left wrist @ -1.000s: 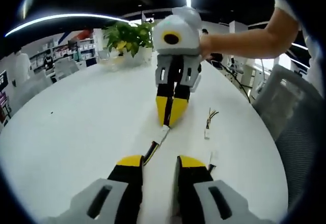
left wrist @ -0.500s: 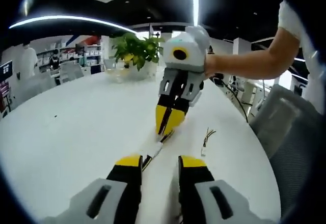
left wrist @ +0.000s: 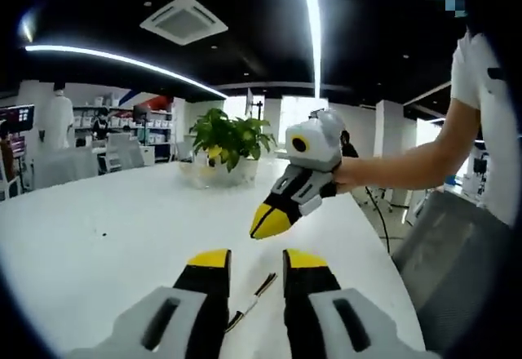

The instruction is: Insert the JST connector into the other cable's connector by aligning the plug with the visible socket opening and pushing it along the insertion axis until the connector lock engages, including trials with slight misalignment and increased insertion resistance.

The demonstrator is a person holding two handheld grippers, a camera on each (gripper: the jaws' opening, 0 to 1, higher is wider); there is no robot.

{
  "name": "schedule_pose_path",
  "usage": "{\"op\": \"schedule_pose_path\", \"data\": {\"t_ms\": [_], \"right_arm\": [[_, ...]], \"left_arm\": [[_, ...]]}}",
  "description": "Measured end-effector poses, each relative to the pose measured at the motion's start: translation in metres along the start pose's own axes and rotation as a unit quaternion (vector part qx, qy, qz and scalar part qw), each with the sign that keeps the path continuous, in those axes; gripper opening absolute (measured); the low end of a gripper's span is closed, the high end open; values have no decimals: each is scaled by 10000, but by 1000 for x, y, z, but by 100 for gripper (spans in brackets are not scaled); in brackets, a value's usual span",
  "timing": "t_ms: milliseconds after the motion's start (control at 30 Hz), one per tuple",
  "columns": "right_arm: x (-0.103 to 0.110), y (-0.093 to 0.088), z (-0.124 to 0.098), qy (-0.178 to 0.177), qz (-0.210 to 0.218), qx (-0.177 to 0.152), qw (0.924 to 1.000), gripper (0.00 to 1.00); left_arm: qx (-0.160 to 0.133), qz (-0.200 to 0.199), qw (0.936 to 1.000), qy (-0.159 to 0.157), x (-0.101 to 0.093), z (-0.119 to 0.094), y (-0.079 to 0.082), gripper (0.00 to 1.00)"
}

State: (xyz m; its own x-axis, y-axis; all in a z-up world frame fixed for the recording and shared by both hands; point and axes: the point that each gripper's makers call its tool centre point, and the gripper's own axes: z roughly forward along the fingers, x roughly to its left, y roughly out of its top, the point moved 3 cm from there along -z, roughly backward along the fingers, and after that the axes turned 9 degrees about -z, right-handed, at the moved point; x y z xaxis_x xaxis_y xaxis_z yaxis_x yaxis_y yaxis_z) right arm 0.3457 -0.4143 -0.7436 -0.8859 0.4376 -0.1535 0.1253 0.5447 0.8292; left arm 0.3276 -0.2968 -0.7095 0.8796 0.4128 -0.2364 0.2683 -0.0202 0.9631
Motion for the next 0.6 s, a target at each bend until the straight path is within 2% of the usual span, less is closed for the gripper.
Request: {"op": "schedule_pose_path", "data": {"t_ms": [67, 100, 133, 167, 200, 233, 300, 333, 433, 500, 533, 600], "right_arm": [[-2, -5, -6, -209, 277, 279, 9990, 0], [1, -4, -13, -321, 610, 351, 9970, 0], [2, 1, -17, -416, 685, 198, 9966, 0], [8, 12, -21, -363, 611, -151, 9974, 0], [11, 18, -25, -376, 665, -313, 9966, 0], [15, 21, -30, -424, 737, -355, 9957, 3], [24, 27, -39, -406, 641, -431, 9962, 5], [27, 32, -42, -412, 591, -556, 9958, 7], [38, 44, -49, -399, 515, -908, 9937, 15], [44, 49, -49, -311, 414, -1117, 9924, 20], [47, 51, -48, -283, 406, -1265, 9907, 20], [51, 50, -45, -257, 351, -1338, 9900, 18]], "left_arm": [[-75, -152, 9999, -27, -6, 1, 6, 11], [-155, -186, 9997, -47, -13, 3, 13, 10], [-166, -180, 9997, -52, -15, 4, 15, 9], [-184, -188, 9996, -98, -22, 4, 18, 6], [-202, -199, 9995, -140, -30, 3, 20, 4], [-200, -222, 9994, -164, -35, 1, 20, 3], [37, -162, 9995, -263, -48, -5, 12, 4], [214, 16, 9994, -286, -53, -10, 5, 5], [276, -18, 9994, -207, -60, -18, -2, 19], [318, 54, 9994, -121, -61, -23, -8, 22], [339, 51, 9993, -113, -61, -23, -10, 23], [421, -13, 9991, -44, -60, -23, -18, 30]]}}
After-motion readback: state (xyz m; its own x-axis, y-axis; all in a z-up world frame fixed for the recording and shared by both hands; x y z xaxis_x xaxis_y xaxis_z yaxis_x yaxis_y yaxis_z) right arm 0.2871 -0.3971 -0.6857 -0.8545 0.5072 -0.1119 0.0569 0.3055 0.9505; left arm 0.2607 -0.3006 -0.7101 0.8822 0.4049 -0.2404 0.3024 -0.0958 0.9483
